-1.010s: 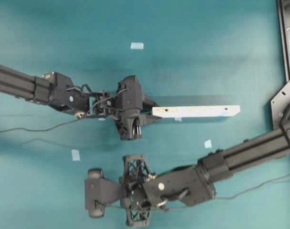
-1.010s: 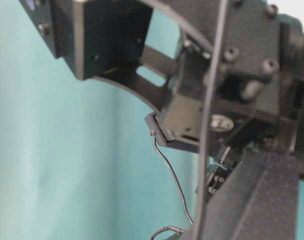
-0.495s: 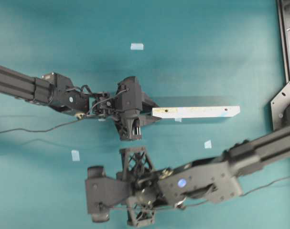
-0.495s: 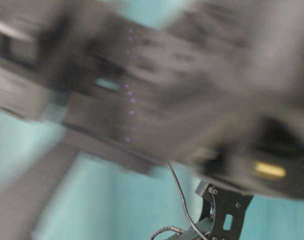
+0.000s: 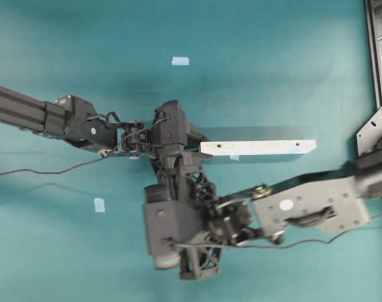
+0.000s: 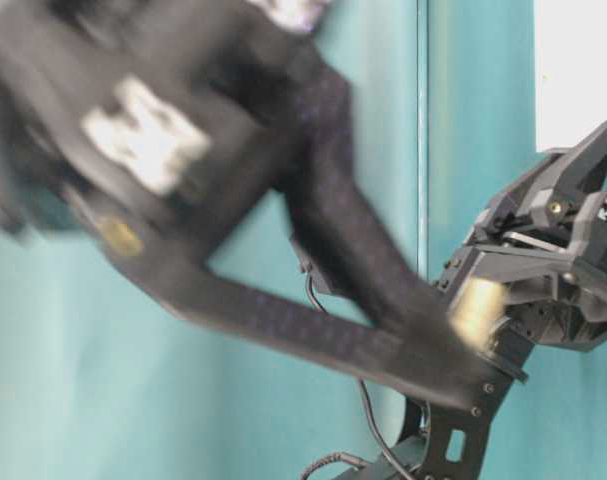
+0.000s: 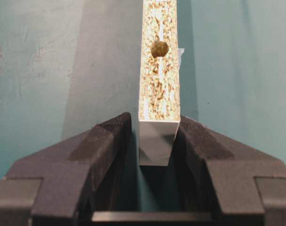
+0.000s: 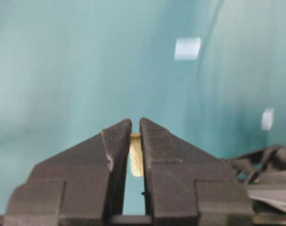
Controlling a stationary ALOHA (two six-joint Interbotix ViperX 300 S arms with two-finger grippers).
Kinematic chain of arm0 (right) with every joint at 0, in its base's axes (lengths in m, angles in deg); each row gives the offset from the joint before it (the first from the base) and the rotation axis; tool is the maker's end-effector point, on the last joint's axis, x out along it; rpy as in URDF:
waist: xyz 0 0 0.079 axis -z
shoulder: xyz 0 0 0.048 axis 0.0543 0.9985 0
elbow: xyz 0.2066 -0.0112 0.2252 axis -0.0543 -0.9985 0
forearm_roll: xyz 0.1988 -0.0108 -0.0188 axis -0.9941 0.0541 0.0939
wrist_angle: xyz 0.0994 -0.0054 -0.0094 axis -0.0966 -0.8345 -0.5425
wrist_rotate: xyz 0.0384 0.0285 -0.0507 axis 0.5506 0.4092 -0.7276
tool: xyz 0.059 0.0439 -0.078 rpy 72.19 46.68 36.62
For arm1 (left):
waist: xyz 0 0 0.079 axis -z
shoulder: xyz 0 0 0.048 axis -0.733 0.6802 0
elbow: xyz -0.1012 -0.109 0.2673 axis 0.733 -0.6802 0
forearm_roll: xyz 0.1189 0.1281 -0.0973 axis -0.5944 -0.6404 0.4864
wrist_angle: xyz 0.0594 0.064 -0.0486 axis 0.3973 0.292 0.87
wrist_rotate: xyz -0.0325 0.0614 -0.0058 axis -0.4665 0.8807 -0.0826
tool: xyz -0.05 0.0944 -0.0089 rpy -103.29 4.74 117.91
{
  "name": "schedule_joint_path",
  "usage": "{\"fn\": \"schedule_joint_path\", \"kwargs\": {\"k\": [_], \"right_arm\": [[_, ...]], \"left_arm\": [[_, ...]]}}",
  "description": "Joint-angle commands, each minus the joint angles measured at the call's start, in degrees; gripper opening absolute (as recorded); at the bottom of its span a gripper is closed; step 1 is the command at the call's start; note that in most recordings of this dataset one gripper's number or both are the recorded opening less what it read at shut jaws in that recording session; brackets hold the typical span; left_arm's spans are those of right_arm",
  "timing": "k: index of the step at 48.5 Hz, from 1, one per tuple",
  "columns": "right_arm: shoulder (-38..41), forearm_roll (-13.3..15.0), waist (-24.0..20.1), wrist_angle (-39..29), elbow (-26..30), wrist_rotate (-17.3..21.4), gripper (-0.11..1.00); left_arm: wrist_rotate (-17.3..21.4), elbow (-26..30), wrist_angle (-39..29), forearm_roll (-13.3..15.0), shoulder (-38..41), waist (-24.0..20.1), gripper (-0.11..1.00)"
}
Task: Move the wooden board into place and insert the rod into its hole.
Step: 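Carry the dowel with the right gripper above the board's hole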
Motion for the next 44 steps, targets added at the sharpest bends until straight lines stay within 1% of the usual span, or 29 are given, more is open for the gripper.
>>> {"fn": "schedule_joint_path", "kwargs": {"k": [1,11,23,29,34,44], "right_arm": [[-4.04,0.88,0.79,2.37,-1.58,0.18,0.08],[-8.88,0.97,2.72,2.9,-6.33,0.18,0.08],[-14.59,1.67,4.83,6.06,-12.22,0.0,0.08],[-17.31,2.55,5.89,8.61,-15.82,0.0,0.08],[-19.78,3.87,7.38,11.34,-19.25,0.0,0.08],[-24.08,5.62,11.69,17.84,-26.02,0.0,0.08]], "left_arm": [[0.35,0.35,0.26,-0.09,-0.88,0.09,0.36],[0.35,0.35,0.26,-0.09,-0.97,0.35,0.36],[0.44,0.35,0.26,-0.09,-0.97,0.35,0.36],[0.35,0.44,0.26,-0.09,-0.97,0.44,0.36],[0.35,0.44,0.26,-0.09,-0.88,0.44,0.36],[0.35,0.35,0.26,-0.09,-0.79,0.44,0.36]]}}
